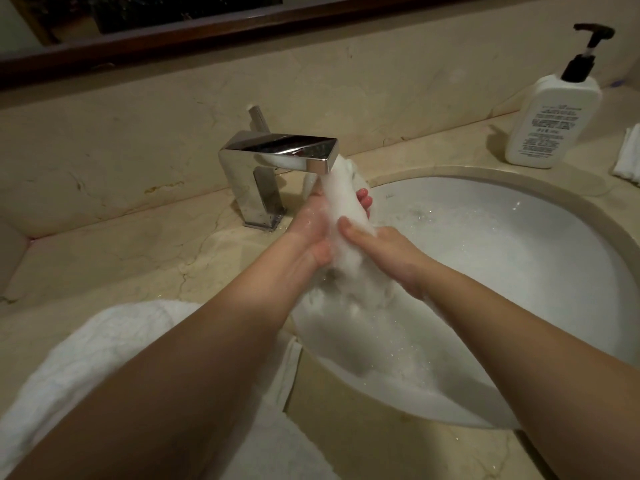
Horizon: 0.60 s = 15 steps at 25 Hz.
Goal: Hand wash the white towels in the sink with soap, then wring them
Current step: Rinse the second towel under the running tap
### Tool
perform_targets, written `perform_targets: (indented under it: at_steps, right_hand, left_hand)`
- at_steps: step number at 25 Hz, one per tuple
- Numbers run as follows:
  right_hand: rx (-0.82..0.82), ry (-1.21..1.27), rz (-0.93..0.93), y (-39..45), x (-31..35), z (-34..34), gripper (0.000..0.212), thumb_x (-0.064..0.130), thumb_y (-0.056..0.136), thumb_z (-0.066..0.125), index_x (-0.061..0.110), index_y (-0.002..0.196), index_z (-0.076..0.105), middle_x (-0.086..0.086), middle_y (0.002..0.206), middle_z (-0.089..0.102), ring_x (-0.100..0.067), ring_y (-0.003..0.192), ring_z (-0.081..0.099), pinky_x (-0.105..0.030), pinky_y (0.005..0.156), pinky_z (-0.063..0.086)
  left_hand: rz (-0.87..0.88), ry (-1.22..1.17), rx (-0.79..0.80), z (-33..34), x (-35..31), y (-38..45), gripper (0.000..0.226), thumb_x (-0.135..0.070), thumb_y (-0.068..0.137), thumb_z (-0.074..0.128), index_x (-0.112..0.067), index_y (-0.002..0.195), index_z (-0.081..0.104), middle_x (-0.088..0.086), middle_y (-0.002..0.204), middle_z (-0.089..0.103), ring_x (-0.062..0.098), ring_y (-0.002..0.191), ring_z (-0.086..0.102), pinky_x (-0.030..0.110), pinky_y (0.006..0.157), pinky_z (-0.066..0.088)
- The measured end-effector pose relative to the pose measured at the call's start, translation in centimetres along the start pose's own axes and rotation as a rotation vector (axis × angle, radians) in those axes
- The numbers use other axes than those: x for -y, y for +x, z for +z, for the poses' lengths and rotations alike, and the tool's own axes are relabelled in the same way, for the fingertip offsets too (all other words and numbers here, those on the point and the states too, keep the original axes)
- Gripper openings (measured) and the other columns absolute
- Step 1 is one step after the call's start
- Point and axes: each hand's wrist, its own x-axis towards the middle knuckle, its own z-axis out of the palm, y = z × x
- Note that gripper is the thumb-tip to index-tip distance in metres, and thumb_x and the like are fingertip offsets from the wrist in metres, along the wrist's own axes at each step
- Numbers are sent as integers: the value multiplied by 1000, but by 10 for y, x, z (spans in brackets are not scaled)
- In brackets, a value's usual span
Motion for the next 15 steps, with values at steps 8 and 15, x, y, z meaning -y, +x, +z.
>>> perform_targets:
  at_steps: [8, 15]
  right_hand:
    - [-307, -329, -113, -9, 6, 19, 63, 68, 95, 36, 14, 87, 68, -8, 88, 69, -26, 87, 64, -38, 79, 49]
    - [-486, -401, -112, -3, 2, 11, 60, 80, 85, 42, 25, 64, 56, 0, 68, 63, -25, 74, 64, -36, 65, 47]
  left_hand:
    - [33, 101, 98, 3, -3, 1, 26, -38, 102, 58, -17, 88, 62, 5, 79, 54, 18, 71, 55, 33, 72, 50]
    - [-6, 156, 74, 3, 6, 4, 27, -40, 93, 71, -14, 92, 66, 5, 82, 70, 17, 71, 70, 32, 75, 60]
